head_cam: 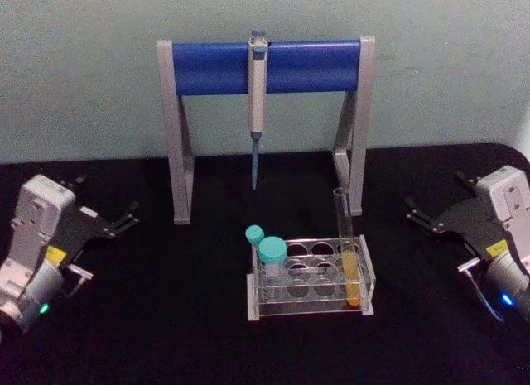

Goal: Pick up the test tube from the test tube rack, shake it, then place it back into the test tube rack.

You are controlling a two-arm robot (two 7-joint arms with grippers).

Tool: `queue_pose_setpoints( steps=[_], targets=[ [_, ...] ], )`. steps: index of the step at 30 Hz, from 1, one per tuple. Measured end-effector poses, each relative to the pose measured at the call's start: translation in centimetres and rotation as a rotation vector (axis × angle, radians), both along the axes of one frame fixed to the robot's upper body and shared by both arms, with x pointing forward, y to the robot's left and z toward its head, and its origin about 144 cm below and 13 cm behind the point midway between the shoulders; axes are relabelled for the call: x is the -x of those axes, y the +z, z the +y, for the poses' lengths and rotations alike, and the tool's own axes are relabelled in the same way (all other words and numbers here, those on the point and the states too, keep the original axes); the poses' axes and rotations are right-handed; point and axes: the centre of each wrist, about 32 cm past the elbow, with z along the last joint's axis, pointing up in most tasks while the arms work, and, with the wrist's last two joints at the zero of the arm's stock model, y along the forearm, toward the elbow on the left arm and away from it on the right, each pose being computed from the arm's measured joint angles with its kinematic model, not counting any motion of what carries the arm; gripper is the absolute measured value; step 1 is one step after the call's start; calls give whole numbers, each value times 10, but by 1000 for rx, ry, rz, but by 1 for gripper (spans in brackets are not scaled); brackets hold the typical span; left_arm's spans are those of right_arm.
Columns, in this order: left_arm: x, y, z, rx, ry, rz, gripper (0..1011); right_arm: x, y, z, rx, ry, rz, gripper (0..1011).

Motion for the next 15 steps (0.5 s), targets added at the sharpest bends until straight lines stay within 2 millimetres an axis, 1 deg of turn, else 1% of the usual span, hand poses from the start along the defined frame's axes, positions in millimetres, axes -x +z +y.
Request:
queue_pose_setpoints(
  steps=[15],
  targets=[
    [0, 0, 0, 0, 0, 0, 1001, 0, 0, 0, 0, 0, 0, 1000]
  ],
)
